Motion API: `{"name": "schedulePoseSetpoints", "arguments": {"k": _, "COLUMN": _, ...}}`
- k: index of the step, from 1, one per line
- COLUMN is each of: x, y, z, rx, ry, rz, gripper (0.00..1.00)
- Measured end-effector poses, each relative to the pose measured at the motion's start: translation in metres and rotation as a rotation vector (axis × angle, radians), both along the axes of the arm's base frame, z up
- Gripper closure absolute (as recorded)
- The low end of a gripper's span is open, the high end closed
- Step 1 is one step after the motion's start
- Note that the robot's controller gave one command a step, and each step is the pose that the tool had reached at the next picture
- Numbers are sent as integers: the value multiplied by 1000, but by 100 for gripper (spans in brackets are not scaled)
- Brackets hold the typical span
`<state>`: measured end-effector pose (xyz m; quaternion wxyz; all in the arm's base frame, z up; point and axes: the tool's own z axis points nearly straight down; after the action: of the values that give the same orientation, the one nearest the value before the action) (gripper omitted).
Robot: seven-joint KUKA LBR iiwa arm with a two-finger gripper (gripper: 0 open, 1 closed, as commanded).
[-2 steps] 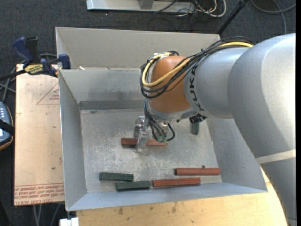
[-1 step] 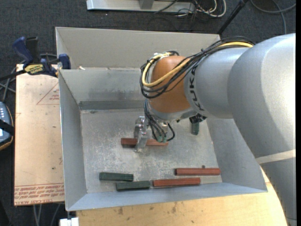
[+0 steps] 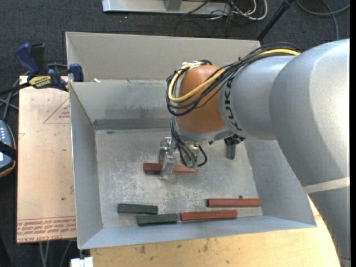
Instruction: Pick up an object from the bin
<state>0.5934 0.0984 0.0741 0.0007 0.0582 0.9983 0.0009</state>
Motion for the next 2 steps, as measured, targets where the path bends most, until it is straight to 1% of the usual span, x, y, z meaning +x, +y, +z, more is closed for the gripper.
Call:
{"name": "schedulePoseSetpoints", "arguments": {"k": 1, "x": -2, "y": 0, "z": 10, "rx": -1, "ry": 8, "rz": 0, "gripper": 100}}
{"name": "schedulePoseSetpoints", "arguments": {"k": 2, "x": -2, "y": 0, "z": 32, "rx": -2, "ry": 9, "rz": 0, "gripper": 100}}
